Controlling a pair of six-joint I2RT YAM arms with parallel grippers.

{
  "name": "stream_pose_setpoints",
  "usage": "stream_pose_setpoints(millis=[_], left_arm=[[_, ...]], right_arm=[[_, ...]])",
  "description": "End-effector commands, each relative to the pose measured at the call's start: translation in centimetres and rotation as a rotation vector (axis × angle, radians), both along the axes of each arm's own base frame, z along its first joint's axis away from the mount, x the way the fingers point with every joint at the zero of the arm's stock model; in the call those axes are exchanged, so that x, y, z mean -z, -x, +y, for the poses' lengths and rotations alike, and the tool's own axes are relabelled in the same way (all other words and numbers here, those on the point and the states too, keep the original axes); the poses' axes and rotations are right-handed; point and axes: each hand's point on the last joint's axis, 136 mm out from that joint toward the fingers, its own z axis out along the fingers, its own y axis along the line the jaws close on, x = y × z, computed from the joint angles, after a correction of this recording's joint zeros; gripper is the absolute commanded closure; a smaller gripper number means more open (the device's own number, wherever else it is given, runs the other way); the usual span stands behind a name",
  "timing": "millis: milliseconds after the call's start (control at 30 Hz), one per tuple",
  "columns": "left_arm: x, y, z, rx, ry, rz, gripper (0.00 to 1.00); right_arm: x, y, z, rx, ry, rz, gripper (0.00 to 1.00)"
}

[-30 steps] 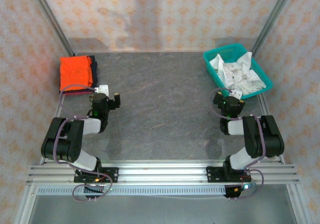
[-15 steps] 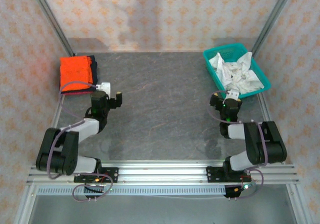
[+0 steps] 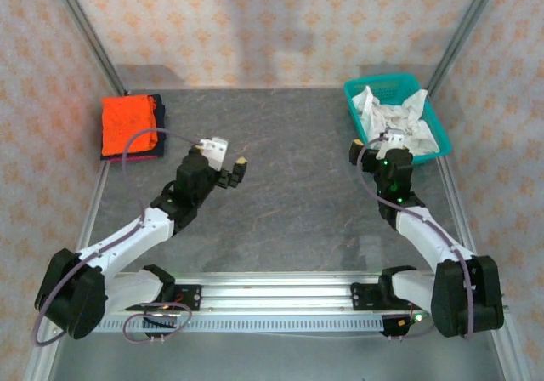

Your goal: Fold and stack the t-shirts

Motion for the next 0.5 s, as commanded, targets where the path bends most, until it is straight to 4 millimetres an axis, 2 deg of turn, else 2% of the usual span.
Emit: stream_pose_setpoints(millis=[0, 100, 233, 333, 400, 467], left_arm=[[-1.1, 0.6, -3.8, 0.113, -0.026, -0.006, 0.0], [-1.2, 1.3, -7.4, 0.217, -0.025, -0.008, 0.0], [-0.9, 1.9, -11.0, 0.305, -0.025, -0.001, 0.0], [-0.3, 2.1, -12.4, 0.338, -0.034, 0.015, 0.0], [-0.2, 2.2, -12.9, 0.351, -0.033, 0.016, 0.0], [-0.2, 2.4, -13.2, 0.36, -0.028, 0.019, 0.0]], right_arm=[[0.2, 0.2, 0.7, -0.009, -0.062, 0.129, 0.01], [-0.5, -0.9, -0.2, 0.059, -0.074, 0.224, 0.01], [1.0, -3.3, -1.1, 0.082, -0.056, 0.4, 0.01], [3.1, -4.9, -1.0, 0.051, -0.028, 0.543, 0.0], [4.5, -5.6, -0.9, 0.038, -0.017, 0.632, 0.05], [5.8, -6.1, -1.1, 0.025, -0.006, 0.72, 0.16]])
